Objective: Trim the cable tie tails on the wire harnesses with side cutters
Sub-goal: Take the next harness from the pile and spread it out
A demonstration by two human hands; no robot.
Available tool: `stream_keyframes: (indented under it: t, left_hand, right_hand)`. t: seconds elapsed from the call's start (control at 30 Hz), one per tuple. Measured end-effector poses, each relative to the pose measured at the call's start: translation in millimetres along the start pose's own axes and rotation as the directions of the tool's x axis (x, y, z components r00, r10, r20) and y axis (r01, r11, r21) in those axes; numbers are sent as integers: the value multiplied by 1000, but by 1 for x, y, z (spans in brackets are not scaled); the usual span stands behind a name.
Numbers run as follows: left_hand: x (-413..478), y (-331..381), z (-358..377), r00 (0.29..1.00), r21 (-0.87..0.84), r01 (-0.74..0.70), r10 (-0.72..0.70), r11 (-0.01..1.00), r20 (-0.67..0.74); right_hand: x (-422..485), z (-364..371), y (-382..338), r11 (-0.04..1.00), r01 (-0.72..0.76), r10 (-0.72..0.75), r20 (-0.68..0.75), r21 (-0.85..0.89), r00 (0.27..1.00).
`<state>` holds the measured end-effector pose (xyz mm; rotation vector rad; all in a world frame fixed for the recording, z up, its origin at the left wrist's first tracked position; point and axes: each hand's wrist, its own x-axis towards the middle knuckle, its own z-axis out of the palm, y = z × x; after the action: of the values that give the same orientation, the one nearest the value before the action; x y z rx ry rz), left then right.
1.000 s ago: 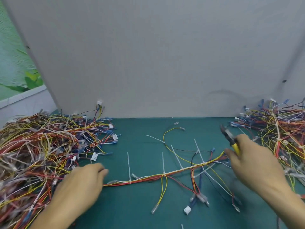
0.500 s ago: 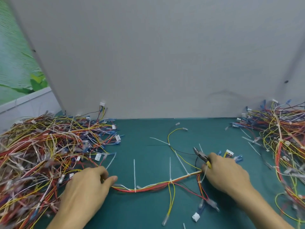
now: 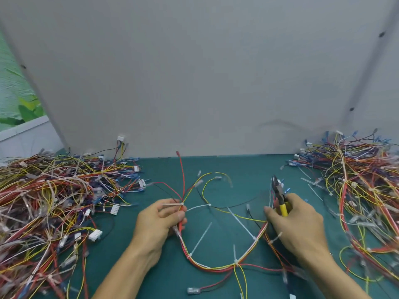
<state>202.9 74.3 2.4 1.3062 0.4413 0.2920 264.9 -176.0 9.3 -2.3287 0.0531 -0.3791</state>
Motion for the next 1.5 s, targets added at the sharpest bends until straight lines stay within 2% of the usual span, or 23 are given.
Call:
stream_keyframes:
  t: [0.13,0.37,0.5,0.77,0.93,1.07,1.27,1.37,1.5]
  left_hand:
    - [10,-1,-5,1000,-18,-15,16,1000,26]
    - [21,-2,-5,997,-67,-60,57,996,-51]
    - [22,-4,-6,997,-71,-60,56,996,-50]
    - [24,-3,-6,994,-86,-78,71,993,-88]
    - [28,0,-14,981,-88,-128,113,988,-155]
    - [31,4,-23,962,-140,-166,129,976,-240]
    - [33,7,-35,944,-156,-142,87,977,-318]
    - [32,7,-38,936,-137,-97,44,986,-349]
    - [31,5,-42,933,-79,-33,3,996,-359]
  right_hand:
    - [5,3,1,997,22,-16,-84,68,996]
    - [13,7,2,992,2,22,-191,123,981]
    - [12,8,3,991,20,4,-183,130,983]
    - [15,4,0,968,15,13,-109,249,994]
    - [19,-2,0,958,-22,39,-56,286,998]
    - [22,-4,2,961,-62,82,-66,271,994]
    - [25,-8,10,984,-126,126,4,130,992]
    - [27,-10,15,989,-134,142,129,-70,981]
    - [29,-14,16,962,-115,194,319,-249,928]
